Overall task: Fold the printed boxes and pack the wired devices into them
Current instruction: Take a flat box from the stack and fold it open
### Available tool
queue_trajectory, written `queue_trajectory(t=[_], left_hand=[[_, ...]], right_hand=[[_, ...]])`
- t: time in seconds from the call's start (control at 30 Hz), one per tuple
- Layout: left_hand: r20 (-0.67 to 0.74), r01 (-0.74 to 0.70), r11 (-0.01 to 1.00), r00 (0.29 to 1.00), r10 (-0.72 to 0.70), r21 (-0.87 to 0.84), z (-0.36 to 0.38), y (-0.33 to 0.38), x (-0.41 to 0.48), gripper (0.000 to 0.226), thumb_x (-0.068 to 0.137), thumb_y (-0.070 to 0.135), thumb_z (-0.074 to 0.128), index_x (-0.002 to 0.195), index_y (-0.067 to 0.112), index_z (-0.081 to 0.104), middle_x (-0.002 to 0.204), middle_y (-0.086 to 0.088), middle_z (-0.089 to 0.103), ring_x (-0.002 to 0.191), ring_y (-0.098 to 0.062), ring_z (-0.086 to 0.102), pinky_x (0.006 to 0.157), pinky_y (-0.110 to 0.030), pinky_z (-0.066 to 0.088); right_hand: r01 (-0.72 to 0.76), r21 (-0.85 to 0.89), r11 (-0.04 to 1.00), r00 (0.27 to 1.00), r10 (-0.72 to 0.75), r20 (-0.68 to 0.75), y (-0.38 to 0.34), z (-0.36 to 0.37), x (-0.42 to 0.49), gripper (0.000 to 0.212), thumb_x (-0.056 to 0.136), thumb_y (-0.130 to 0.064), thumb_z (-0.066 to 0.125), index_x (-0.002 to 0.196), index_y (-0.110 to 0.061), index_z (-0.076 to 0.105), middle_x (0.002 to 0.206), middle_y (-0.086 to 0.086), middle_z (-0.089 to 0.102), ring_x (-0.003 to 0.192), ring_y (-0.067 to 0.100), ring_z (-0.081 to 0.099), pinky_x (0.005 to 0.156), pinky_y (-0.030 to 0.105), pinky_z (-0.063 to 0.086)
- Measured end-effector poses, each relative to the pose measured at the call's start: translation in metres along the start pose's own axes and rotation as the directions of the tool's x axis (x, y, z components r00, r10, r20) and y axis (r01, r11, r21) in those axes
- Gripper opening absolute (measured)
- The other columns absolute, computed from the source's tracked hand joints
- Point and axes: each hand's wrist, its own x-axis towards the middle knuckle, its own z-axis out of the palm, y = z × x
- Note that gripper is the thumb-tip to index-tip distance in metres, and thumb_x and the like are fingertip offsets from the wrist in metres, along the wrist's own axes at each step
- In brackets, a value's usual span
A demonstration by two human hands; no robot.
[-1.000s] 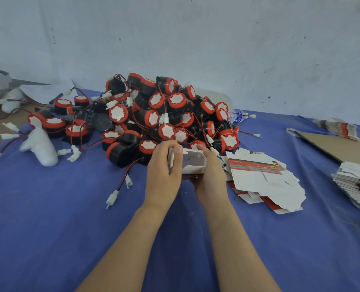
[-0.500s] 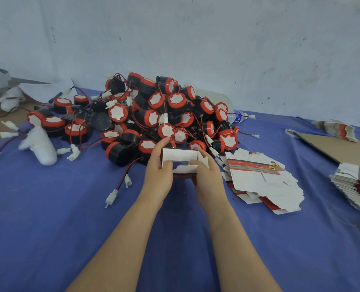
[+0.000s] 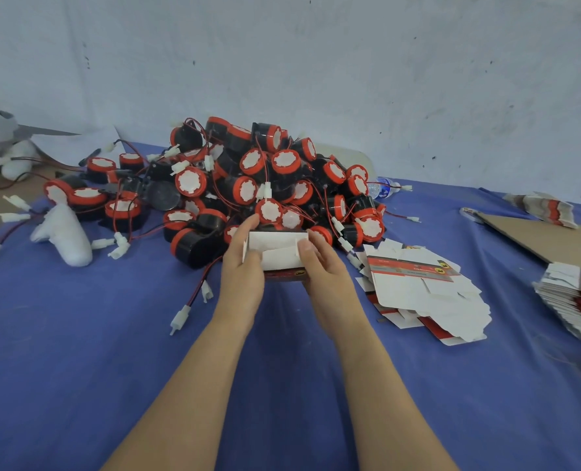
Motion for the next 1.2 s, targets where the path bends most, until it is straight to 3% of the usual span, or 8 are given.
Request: queue_trajectory(t=[0.17, 0.37, 0.63, 0.77, 0.87, 0.97, 1.07, 1.2], left_hand=[[0.083, -0.025, 0.996, 0.996, 0.018, 0.081, 0.001, 0.002, 0.0, 0.056, 0.094, -0.004, 0.032, 0.126, 0.04, 0.047, 0.131, 0.009, 0.046, 0.106, 0.003, 0.048, 0.07, 0.001, 0.043], [0.298, -0.093, 0.973, 0.954, 0.026, 0.211, 0.01, 0.001, -0.01, 0.065, 0.096, 0.001, 0.041, 0.15, 0.031, 0.021, 0.154, 0.005, 0.027, 0.14, -0.013, 0.029, 0.115, -0.035, 0.03], [0.284, -0.013, 0.994, 0.959, -0.019, 0.108, 0.01, 0.006, -0.009, 0.055, 0.091, 0.02, 0.049, 0.137, 0.046, 0.035, 0.149, 0.014, 0.033, 0.135, -0.007, 0.033, 0.089, -0.006, 0.039], [0.381, 0.135, 0.991, 0.915, -0.133, 0.022, 0.015, 0.006, 0.001, 0.046, 0.089, 0.048, 0.05, 0.131, 0.03, 0.055, 0.137, 0.006, 0.055, 0.129, -0.011, 0.049, 0.105, -0.033, 0.043], [0.456, 0.138, 0.99, 0.882, -0.114, -0.019, 0.008, 0.001, -0.003, 0.041, 0.097, 0.027, 0.052, 0.112, 0.066, 0.049, 0.113, 0.046, 0.054, 0.107, 0.023, 0.05, 0.085, -0.007, 0.046], [0.415, 0.071, 0.997, 0.906, -0.081, 0.041, 0.007, -0.006, -0.008, 0.052, 0.098, 0.017, 0.054, 0.112, 0.066, 0.043, 0.114, 0.046, 0.049, 0.107, 0.024, 0.048, 0.084, -0.007, 0.046], [0.226, 0.028, 0.999, 0.974, -0.033, 0.026, 0.009, -0.008, -0.004, 0.053, 0.093, -0.001, 0.045, 0.113, 0.048, 0.049, 0.122, 0.016, 0.056, 0.109, 0.001, 0.054, 0.084, -0.019, 0.049], [0.076, 0.05, 0.997, 0.996, -0.045, -0.062, 0.008, -0.006, -0.002, 0.054, 0.09, -0.005, 0.036, 0.107, 0.044, 0.048, 0.112, 0.01, 0.058, 0.098, -0.002, 0.059, 0.077, -0.02, 0.051]], right_hand=[[-0.023, 0.028, 0.999, 0.997, 0.025, -0.072, 0.003, -0.001, 0.002, 0.012, 0.096, -0.035, 0.053, 0.095, -0.044, 0.06, 0.105, -0.02, 0.066, 0.111, 0.011, 0.06, 0.099, 0.034, 0.05], [-0.079, 0.114, 0.99, 0.991, 0.09, -0.094, 0.001, -0.012, 0.005, 0.02, 0.1, -0.022, 0.048, 0.115, -0.023, 0.061, 0.119, 0.005, 0.067, 0.111, 0.021, 0.063, 0.096, 0.037, 0.051], [-0.143, 0.03, 0.989, 0.983, 0.139, 0.12, -0.005, -0.028, 0.002, 0.037, 0.093, 0.004, 0.051, 0.12, -0.022, 0.059, 0.111, -0.001, 0.071, 0.107, 0.02, 0.066, 0.096, 0.038, 0.052], [-0.157, 0.152, 0.976, 0.987, 0.16, -0.01, -0.006, -0.03, 0.005, 0.049, 0.087, 0.016, 0.044, 0.127, -0.009, 0.056, 0.111, 0.01, 0.07, 0.105, 0.027, 0.065, 0.097, 0.045, 0.051], [-0.094, 0.223, 0.97, 0.993, 0.108, -0.05, -0.006, -0.033, 0.007, 0.047, 0.084, 0.018, 0.042, 0.109, -0.015, 0.064, 0.085, -0.004, 0.075, 0.083, 0.013, 0.071, 0.085, 0.031, 0.055], [-0.1, 0.236, 0.966, 0.991, 0.118, -0.06, -0.007, -0.03, 0.007, 0.044, 0.087, 0.013, 0.045, 0.114, -0.015, 0.065, 0.099, 0.003, 0.074, 0.093, 0.017, 0.069, 0.087, 0.031, 0.054], [-0.111, 0.164, 0.98, 0.99, 0.124, -0.072, -0.003, -0.017, 0.005, 0.045, 0.091, 0.009, 0.045, 0.128, -0.014, 0.057, 0.128, 0.011, 0.062, 0.119, 0.025, 0.057, 0.103, 0.039, 0.046], [-0.022, -0.04, 0.999, 1.0, 0.022, -0.005, 0.001, 0.005, -0.001, 0.039, 0.104, -0.029, 0.038, 0.143, -0.027, 0.041, 0.141, -0.002, 0.049, 0.125, 0.012, 0.049, 0.101, 0.022, 0.043]])
